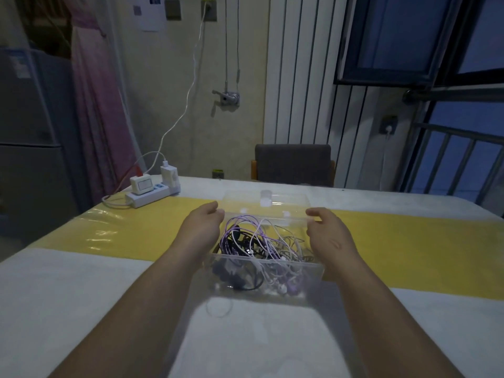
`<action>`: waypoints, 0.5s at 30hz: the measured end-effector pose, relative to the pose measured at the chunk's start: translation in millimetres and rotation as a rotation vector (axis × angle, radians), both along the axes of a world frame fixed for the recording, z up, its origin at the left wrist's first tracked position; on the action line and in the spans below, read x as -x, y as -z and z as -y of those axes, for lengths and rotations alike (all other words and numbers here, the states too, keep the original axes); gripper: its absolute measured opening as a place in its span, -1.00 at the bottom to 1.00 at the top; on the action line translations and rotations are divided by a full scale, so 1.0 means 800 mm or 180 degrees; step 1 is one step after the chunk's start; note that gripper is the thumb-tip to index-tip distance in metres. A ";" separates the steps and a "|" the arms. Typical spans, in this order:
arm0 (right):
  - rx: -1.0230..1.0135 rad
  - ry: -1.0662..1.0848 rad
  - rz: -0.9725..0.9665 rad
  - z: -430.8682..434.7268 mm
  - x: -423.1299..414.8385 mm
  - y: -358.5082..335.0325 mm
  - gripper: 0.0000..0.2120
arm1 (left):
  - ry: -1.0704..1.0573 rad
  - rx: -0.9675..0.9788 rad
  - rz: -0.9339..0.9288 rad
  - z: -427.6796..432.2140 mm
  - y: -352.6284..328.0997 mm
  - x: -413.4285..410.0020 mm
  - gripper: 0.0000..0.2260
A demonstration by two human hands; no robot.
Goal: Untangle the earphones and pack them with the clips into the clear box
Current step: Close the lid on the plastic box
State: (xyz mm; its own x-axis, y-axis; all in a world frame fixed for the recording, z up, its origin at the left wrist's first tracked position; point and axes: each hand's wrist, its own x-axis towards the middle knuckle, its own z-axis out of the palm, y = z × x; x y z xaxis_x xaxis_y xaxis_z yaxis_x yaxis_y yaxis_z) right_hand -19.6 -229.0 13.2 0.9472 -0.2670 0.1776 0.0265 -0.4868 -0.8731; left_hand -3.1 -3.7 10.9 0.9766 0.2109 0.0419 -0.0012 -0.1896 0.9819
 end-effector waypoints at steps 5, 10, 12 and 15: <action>0.0108 -0.0105 0.0217 0.000 0.004 0.000 -0.53 | -0.0020 0.0524 0.0112 0.002 0.001 0.002 -0.58; -0.0354 -0.0038 0.0827 -0.005 0.009 -0.005 -0.72 | 0.0069 0.1109 0.0398 0.004 -0.004 0.012 -0.57; -0.0781 -0.0035 0.0842 -0.006 0.008 -0.006 -0.68 | 0.0118 0.1407 0.0513 0.003 -0.007 0.019 -0.63; -0.1481 0.0042 0.0642 -0.005 0.013 -0.010 -0.66 | 0.0162 0.1743 0.0581 0.002 -0.008 0.026 -0.73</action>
State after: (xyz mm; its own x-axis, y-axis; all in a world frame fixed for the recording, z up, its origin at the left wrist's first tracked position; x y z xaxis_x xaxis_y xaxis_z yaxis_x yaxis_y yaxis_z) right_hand -29.6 -224.9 21.4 0.9024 -0.3730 0.2159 0.2134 -0.0487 -0.9758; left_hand -23.8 -5.4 16.9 0.9733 0.2022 0.1084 -0.1754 0.3509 0.9198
